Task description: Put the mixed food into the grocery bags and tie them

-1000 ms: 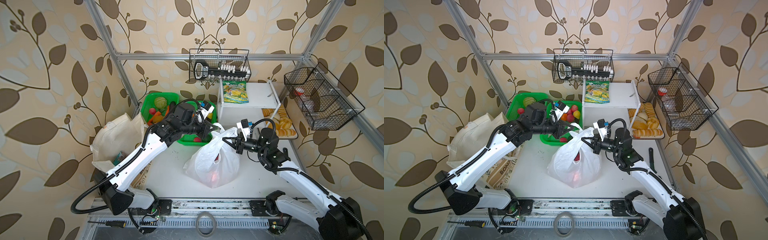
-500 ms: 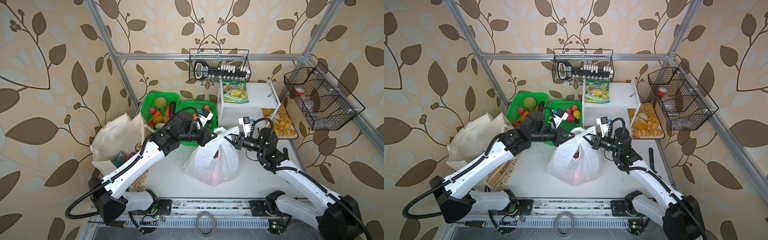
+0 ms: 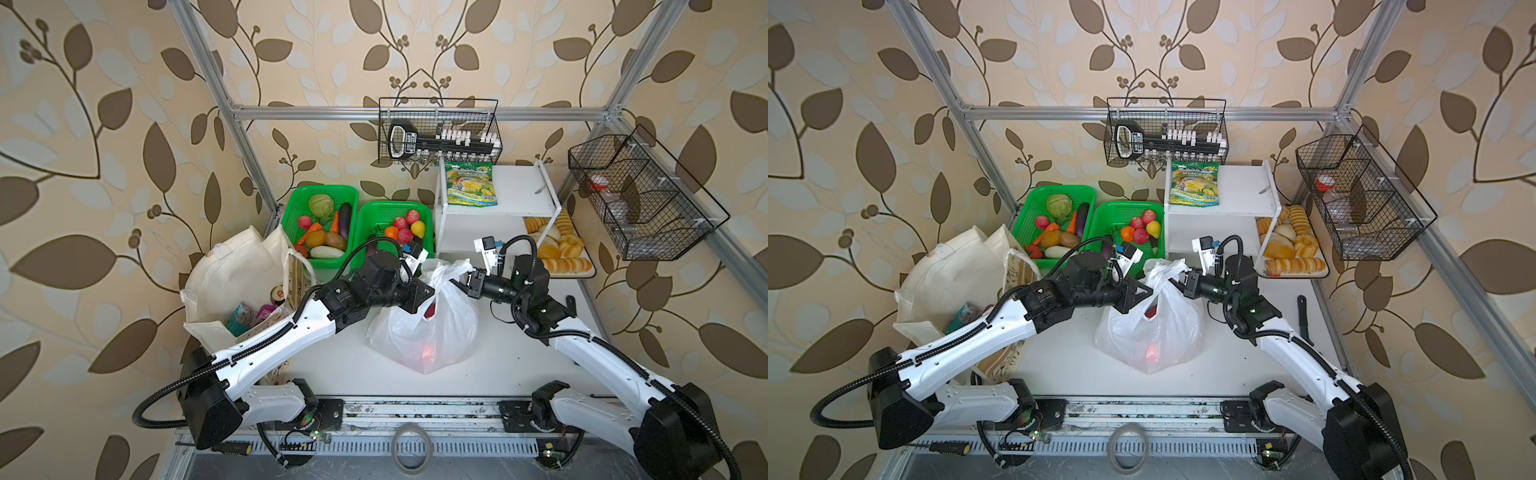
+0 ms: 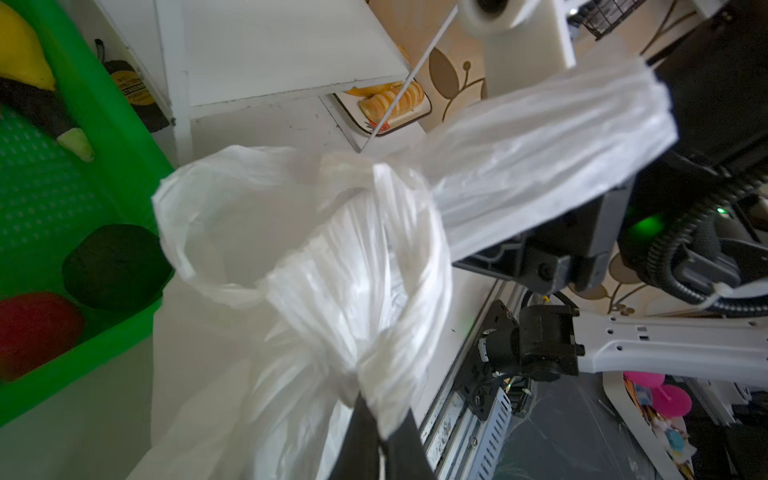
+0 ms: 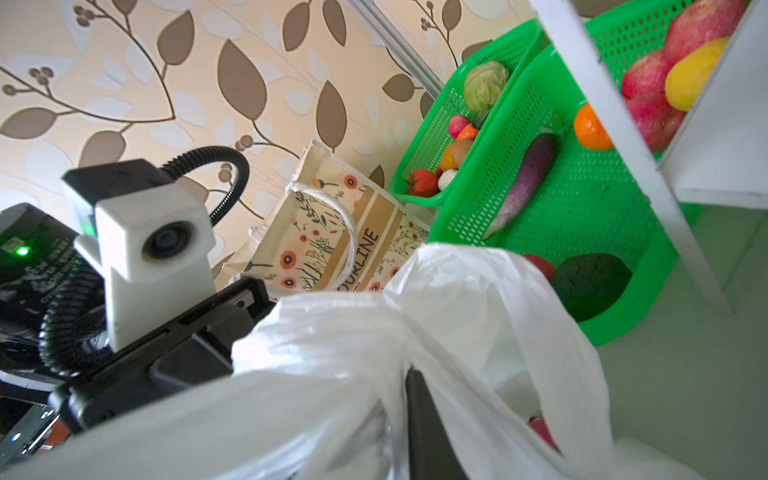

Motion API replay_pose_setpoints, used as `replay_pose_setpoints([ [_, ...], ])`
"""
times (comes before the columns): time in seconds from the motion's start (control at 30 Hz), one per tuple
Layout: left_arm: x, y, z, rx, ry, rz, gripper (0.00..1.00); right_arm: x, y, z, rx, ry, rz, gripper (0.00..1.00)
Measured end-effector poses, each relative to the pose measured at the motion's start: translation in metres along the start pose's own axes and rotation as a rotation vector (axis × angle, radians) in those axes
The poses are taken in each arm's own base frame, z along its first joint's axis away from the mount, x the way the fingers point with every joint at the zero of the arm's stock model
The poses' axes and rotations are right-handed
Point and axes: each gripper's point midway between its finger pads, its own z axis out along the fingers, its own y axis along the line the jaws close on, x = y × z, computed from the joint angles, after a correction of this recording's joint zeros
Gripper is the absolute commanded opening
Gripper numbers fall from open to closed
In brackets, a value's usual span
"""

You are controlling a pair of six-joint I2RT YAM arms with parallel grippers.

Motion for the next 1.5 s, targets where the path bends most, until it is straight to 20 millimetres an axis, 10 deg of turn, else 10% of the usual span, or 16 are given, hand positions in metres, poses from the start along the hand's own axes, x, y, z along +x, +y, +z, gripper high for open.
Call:
replay_pose_setpoints([
  [0.3, -0.004, 0.007, 0.004, -0.02, -0.043, -0.033, 0.02, 0.018, 0.009, -0.004, -0.055, 0.082, -0.128, 0.62],
  [0.7, -0.003, 0.004, 0.004, -0.006, -0.036, -0.036, 0.0, 0.014, 0.008, 0.0, -0.065, 0.072, -0.234, 0.71],
  [1.07, -0.001, 0.001, 0.003, 0.013, -0.024, -0.035, 0.0, 0.004, -0.002, 0.013, -0.058, 0.046, -0.199, 0.17],
  [1.5, 0.011, -0.025, -0.014, 0.113, -0.021, 0.017, 0.02, -0.018, -0.001, 0.003, -0.028, -0.042, -0.131, 0.18],
])
